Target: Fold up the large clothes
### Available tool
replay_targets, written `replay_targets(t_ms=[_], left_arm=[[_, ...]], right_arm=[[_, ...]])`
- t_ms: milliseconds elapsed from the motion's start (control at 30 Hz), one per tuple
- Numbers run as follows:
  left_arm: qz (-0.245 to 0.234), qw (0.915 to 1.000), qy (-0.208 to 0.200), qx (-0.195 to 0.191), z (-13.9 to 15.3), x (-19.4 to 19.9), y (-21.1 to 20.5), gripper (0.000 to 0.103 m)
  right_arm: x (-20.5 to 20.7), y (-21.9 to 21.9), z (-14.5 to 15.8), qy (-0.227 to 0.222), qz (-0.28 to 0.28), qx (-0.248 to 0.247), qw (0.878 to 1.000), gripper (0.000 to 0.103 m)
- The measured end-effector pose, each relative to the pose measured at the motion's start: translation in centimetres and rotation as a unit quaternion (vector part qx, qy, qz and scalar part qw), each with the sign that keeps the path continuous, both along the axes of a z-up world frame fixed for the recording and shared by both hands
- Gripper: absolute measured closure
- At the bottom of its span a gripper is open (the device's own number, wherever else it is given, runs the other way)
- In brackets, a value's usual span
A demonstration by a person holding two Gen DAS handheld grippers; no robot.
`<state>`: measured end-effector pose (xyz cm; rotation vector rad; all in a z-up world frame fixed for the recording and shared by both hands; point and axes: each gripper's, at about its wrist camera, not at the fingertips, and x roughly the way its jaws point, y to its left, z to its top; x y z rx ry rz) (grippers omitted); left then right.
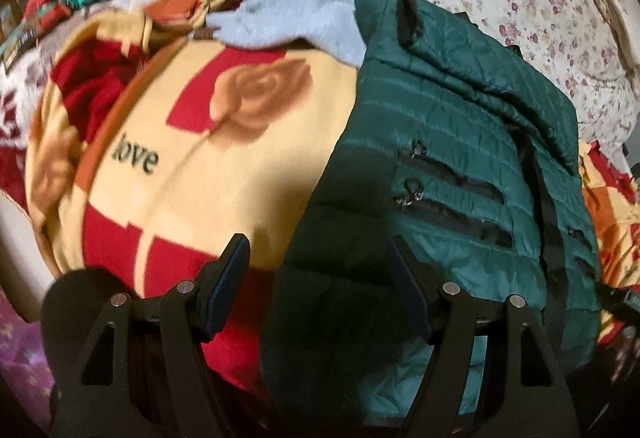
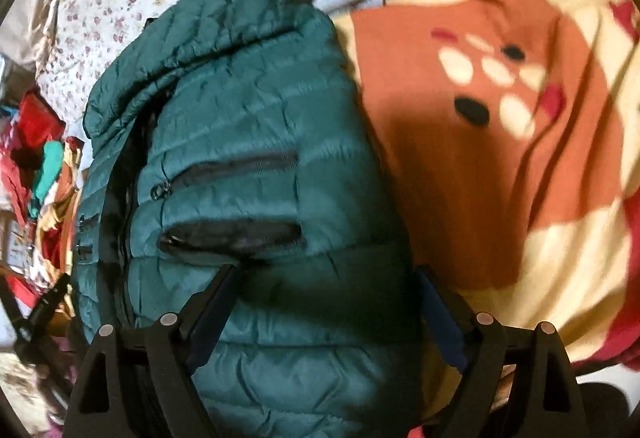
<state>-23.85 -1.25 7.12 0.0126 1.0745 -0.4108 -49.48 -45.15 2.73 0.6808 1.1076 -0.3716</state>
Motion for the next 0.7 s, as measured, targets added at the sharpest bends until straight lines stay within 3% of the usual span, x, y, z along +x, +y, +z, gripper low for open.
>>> replay_targets(t_ms=[167,400,567,700], left_arm=[[-0.003,0.9995,0.027,-0.013,-1.0,-0.1,0.3,0.026],[-0.012,0.9995,0.028,0.002,-1.8,-0.7,0.6,0.025],[-0.014,0.9995,0.028,0.001,-1.8,-0.7,0.8,0.025],[-0.023,0.9993,0.027,0.006,-1.9,-1.1,0.6,0.025]], right_arm=[[-0.5,0.7,-0.2,0.003,0.019,0.012,1.000,0.017],[-1.7,1.9,-1.0,0.017,0.055,0.040,0.998,0.016],[-2.8,2.5,-1.1,-0.008,0.064,0.065,0.996,0.016],[-3.5,2.5,-0.5,-0.061,0.059,0.091,0.992,0.018]])
